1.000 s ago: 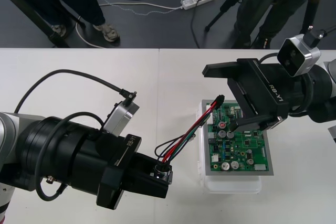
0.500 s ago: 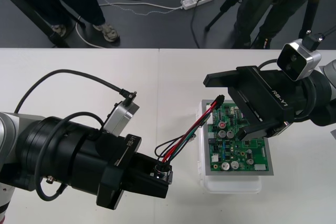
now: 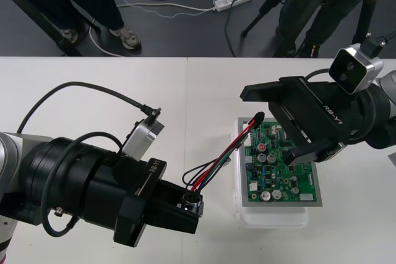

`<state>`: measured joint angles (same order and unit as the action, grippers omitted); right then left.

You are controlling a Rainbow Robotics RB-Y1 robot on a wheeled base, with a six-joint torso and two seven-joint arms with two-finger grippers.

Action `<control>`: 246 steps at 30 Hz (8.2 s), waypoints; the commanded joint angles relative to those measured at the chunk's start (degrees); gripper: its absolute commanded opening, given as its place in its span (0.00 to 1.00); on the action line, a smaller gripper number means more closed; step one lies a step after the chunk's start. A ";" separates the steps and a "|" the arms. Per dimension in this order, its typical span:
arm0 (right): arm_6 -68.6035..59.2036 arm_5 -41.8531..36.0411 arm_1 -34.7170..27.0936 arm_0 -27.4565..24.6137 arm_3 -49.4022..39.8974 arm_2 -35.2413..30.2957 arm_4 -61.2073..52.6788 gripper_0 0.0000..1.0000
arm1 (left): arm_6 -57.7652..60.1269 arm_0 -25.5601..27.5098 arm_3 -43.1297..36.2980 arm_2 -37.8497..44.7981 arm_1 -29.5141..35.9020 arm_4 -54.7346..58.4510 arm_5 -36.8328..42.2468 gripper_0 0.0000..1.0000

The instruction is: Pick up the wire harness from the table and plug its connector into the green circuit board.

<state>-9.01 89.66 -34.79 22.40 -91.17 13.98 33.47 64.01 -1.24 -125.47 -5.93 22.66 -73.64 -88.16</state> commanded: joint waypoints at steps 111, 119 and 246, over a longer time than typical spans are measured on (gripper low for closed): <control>-5.49 0.34 -0.19 -0.43 0.11 1.84 -1.66 0.00 | -3.54 -2.72 -2.06 6.72 3.09 1.39 7.30 1.00; -5.49 0.34 0.95 -1.13 -0.06 1.84 0.01 0.00 | -4.24 -2.72 -1.97 9.53 5.02 1.39 9.85 1.00; -9.36 -16.72 13.61 -16.95 -31.00 -16.00 34.03 0.00 | -40.28 -11.60 3.21 -5.67 4.76 4.29 25.40 1.00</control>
<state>-17.81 73.79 -20.75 6.09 -119.82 -0.53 67.73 27.90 -11.09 -121.84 -10.46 28.52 -69.04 -65.75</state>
